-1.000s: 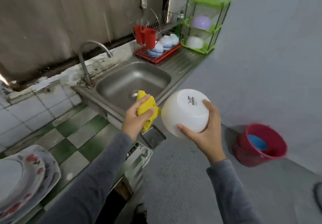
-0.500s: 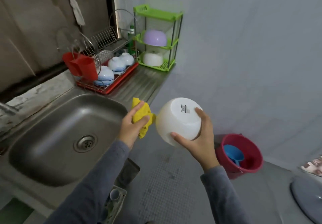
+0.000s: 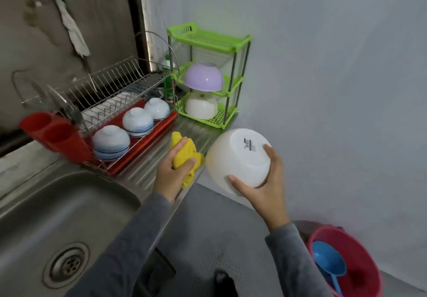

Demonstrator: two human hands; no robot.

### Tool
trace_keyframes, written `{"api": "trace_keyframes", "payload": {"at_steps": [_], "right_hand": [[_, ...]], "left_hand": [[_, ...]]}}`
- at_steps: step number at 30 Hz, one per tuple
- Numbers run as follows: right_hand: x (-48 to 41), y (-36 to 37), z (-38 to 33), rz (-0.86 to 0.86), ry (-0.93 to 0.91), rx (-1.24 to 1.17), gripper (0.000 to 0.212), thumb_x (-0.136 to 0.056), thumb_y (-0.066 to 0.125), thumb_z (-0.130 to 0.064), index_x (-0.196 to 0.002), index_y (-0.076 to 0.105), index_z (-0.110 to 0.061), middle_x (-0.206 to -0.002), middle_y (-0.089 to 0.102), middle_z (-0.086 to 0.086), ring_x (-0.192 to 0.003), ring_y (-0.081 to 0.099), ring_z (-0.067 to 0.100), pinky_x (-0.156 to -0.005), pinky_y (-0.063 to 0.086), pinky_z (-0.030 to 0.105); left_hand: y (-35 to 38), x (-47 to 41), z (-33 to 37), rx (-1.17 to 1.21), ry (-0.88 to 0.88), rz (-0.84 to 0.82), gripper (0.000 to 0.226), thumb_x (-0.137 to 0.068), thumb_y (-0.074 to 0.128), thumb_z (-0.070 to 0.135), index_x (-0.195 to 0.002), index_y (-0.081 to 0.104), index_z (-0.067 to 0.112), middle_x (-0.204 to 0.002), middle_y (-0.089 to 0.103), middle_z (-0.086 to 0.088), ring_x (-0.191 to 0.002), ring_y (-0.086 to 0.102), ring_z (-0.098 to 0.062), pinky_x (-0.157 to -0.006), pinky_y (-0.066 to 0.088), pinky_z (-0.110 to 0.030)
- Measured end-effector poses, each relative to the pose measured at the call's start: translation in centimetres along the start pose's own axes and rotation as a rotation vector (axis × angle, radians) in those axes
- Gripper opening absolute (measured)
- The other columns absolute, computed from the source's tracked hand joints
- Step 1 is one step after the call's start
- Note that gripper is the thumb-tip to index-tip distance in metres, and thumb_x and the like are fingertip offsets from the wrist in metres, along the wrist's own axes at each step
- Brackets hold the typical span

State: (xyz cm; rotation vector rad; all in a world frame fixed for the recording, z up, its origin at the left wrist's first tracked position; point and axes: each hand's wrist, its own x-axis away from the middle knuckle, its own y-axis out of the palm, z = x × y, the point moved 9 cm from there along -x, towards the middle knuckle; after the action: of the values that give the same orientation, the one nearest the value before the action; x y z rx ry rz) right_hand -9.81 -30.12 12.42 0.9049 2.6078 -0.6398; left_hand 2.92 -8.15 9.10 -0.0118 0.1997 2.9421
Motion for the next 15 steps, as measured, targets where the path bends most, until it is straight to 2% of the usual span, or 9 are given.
{"api": "trace_keyframes", "payload": {"at_steps": [2, 5, 8, 12, 15], "right_hand": [[-4.3, 0.7, 0.2, -0.019, -0.043, -0.017, 0.102, -0.055, 0.086, -0.061, -0.140, 0.033, -0.041, -0.146, 0.036, -0.006, -0.139, 0.036, 0.014, -0.114, 0.037, 0.047], [-10.9, 1.7, -0.5, -0.052, -0.116, -0.063, 0.101, -0.056, 0.087, -0.059, -0.139, 0.031, -0.048, -0.146, 0.036, -0.007, -0.140, 0.036, 0.017, -0.113, 0.037, 0.050], [-17.0, 2.7, -1.8, -0.089, -0.180, -0.103, 0.103, -0.056, 0.087, -0.057, -0.141, 0.034, -0.037, -0.145, 0.037, -0.007, -0.139, 0.038, 0.014, -0.113, 0.039, 0.047], [-23.4, 4.3, -5.0, -0.118, -0.286, -0.138, 0.103, -0.057, 0.086, -0.057, -0.142, 0.036, -0.029, -0.145, 0.038, -0.004, -0.138, 0.039, 0.012, -0.114, 0.038, 0.036], [-27.5, 6.0, -7.7, -0.112, -0.355, -0.109, 0.103, -0.057, 0.083, -0.061, -0.142, 0.034, -0.032, -0.146, 0.036, -0.004, -0.139, 0.034, 0.012, -0.116, 0.033, 0.031]], "left_hand": [[0.9, -3.4, 1.0, -0.001, 0.041, 0.023, 0.052, -0.090, 0.071, 0.010, -0.124, 0.061, 0.047, -0.135, 0.060, 0.009, -0.118, 0.061, -0.009, -0.089, 0.054, -0.026], [2.0, -8.4, 3.1, 0.053, 0.074, 0.083, 0.052, -0.089, 0.072, 0.009, -0.121, 0.062, 0.048, -0.134, 0.061, 0.006, -0.120, 0.061, -0.016, -0.089, 0.055, -0.032], [2.9, -13.0, 6.0, 0.061, 0.139, 0.125, 0.052, -0.090, 0.071, 0.009, -0.128, 0.059, 0.042, -0.133, 0.060, 0.007, -0.119, 0.061, -0.017, -0.095, 0.054, -0.037], [3.6, -17.5, 10.4, 0.053, 0.211, 0.167, 0.054, -0.092, 0.068, 0.008, -0.137, 0.056, 0.035, -0.121, 0.060, 0.022, -0.107, 0.063, -0.003, -0.087, 0.057, -0.028], [3.5, -20.6, 12.9, 0.051, 0.261, 0.194, 0.055, -0.092, 0.066, 0.005, -0.138, 0.055, 0.031, -0.122, 0.059, 0.019, -0.098, 0.065, 0.002, -0.079, 0.056, -0.021]]}}
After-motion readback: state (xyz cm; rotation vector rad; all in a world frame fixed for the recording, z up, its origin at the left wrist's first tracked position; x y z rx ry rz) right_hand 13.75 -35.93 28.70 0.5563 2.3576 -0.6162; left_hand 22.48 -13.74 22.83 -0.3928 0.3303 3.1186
